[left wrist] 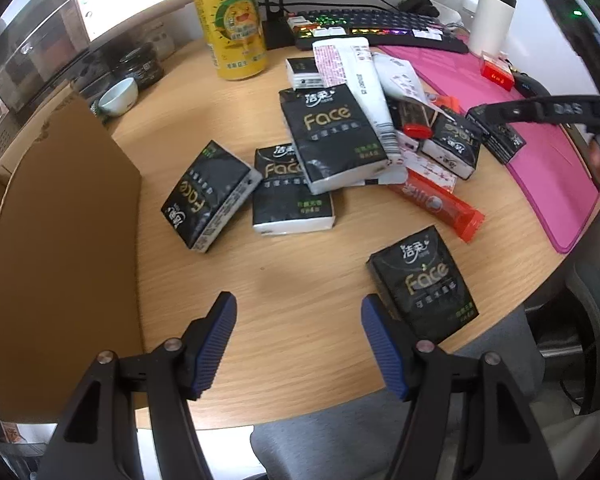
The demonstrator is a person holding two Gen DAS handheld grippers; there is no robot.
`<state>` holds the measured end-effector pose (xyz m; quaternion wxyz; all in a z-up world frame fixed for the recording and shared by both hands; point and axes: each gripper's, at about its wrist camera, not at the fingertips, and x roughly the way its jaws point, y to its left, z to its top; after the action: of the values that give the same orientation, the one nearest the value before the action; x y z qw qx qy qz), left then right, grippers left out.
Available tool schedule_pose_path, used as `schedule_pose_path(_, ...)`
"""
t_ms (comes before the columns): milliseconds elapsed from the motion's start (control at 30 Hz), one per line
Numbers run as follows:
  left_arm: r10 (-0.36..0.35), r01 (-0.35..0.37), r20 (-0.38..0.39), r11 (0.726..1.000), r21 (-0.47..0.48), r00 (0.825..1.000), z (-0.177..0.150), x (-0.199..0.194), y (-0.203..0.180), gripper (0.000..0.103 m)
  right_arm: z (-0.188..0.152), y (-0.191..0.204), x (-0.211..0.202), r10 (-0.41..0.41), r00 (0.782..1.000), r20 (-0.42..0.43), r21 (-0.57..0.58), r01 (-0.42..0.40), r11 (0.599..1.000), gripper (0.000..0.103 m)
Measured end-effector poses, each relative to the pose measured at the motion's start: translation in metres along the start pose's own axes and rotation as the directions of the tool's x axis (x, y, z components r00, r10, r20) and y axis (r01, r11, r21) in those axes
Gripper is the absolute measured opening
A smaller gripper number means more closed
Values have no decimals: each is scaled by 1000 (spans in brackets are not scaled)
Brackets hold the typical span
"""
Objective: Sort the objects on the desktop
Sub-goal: 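Return to the pile and grasp a white-edged tissue pack with the right tool, then grasp a black tissue pack with the left tool while the right tool holds its pack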
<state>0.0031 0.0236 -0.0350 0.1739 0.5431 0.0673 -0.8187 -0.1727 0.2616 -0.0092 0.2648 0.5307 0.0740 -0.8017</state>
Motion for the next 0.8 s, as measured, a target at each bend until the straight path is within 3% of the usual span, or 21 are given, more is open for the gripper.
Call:
schedule_pose_path(167,5,-5,-6,1000,-8,1000,2,1,1,70,-7,9,2,-46,999,8,-49,46,998,34)
schedule_pose_path(400,7,-7,5,1000,13,1000,3,-2,-4,70,-6,-7,-2,-44,999,23,-36,44,998,37)
schedule_pose_path(467,10,-10,8,1000,16,1000,3,-4,-5,70,-4,-8,6,-23,1000,4,-38,23,999,44)
schedule_pose_path(600,11,-11,10,1000,14,1000,2,-7,-6,70,-5,-3,16,23,999,-26,-35,-24,999,44)
schedule_pose_path(667,12,-12,12,1000,14,1000,3,-9,-6,70,-9,0,16,18,999,-36,-38,-19,999,39)
schedule_pose_path(700,11,-11,13,1000,14,1000,3,-10,-6,70,-11,-1,16,25,999,-39,-34,-27,999,27)
schedule_pose_path(800,-3,3,19,1000,6,1000,4,-13,-5,70,-26,2,10,76,995,-59,-10,-77,997,24)
